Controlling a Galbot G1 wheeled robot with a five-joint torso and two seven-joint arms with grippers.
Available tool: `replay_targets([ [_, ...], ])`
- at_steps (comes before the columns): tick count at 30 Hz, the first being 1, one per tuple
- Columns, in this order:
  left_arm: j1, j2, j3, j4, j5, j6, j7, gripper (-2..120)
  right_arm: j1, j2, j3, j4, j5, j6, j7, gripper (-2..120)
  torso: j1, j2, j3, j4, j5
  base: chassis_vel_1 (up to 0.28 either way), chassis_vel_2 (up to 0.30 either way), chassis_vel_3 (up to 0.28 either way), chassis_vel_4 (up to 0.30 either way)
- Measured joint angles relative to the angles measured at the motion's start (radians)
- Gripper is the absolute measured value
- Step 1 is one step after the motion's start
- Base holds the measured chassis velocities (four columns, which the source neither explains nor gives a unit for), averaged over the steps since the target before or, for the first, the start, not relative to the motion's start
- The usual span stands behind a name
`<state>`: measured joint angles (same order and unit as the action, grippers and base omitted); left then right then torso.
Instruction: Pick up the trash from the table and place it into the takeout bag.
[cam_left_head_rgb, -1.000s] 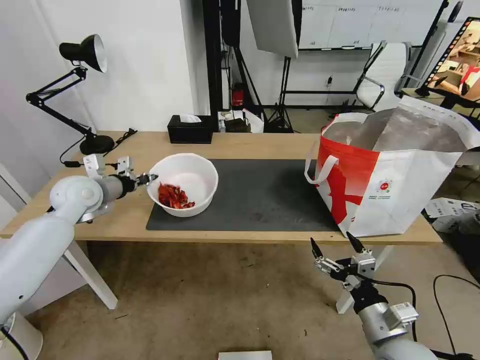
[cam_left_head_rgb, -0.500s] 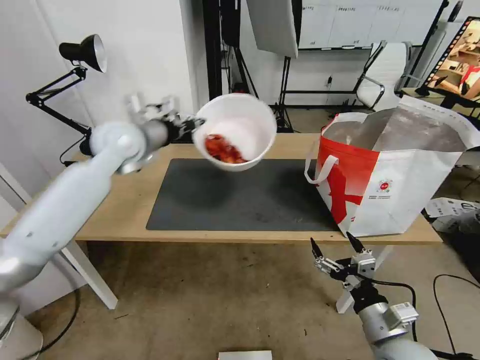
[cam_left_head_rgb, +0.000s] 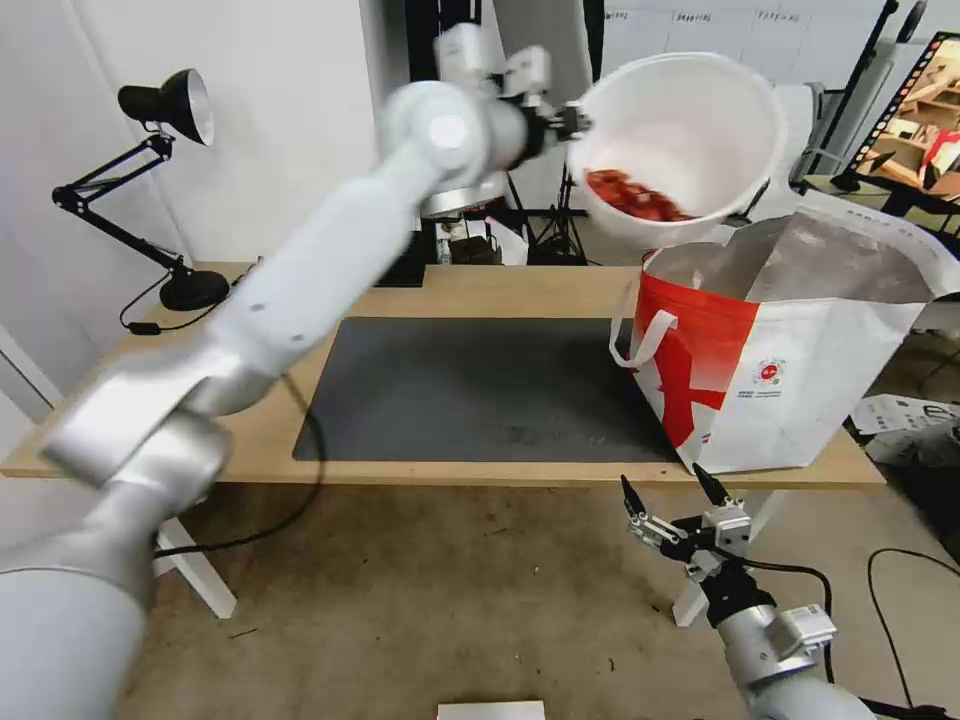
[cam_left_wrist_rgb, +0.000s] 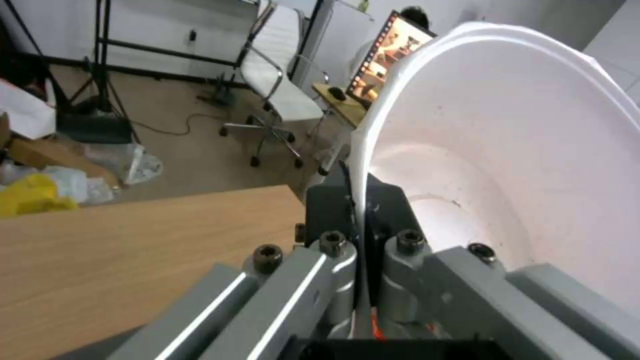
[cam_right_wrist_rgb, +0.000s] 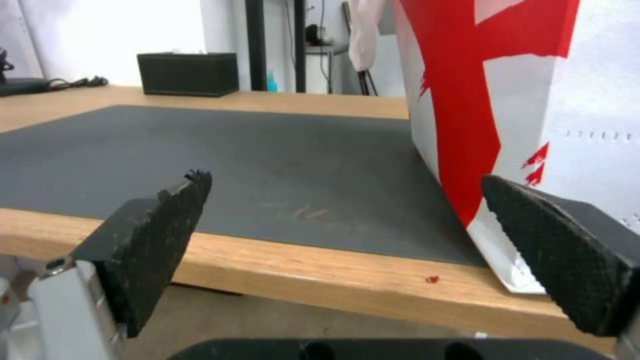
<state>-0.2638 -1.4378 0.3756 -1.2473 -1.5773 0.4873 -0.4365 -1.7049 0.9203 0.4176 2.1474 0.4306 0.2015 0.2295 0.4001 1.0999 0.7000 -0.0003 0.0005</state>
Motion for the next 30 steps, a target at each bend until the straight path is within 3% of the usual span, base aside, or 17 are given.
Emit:
replay_targets([
  [9, 0.020, -0.128, 0.081, 0.099, 0.098, -0.164, 0.008, 0, 0.000, 0.000, 0.000, 0.000, 0.000, 0.000, 0.000, 100, 0.000, 0.000, 0.000, 0.0001, -0.0002, 0.000, 0.000, 0.000, 0.000],
  [19, 0.062, -0.141, 0.209, 0.098, 0.335, -0.295, 0.015, 0, 0.000, 0.000, 0.000, 0.000, 0.000, 0.000, 0.000, 100, 0.000, 0.000, 0.000, 0.0003, -0.0004, 0.000, 0.000, 0.000, 0.000],
  [22, 0.068, -0.134, 0.229, 0.086, 0.345, -0.295, 0.026, 0, 0.000, 0.000, 0.000, 0.000, 0.000, 0.000, 0.000, 100, 0.000, 0.000, 0.000, 0.0003, -0.0004, 0.000, 0.000, 0.000, 0.000],
  [30, 0.073, -0.115, 0.272, 0.034, 0.284, -0.176, 0.082, 0, 0.000, 0.000, 0.000, 0.000, 0.000, 0.000, 0.000, 100, 0.000, 0.000, 0.000, 0.0003, -0.0005, 0.000, 0.000, 0.000, 0.000],
])
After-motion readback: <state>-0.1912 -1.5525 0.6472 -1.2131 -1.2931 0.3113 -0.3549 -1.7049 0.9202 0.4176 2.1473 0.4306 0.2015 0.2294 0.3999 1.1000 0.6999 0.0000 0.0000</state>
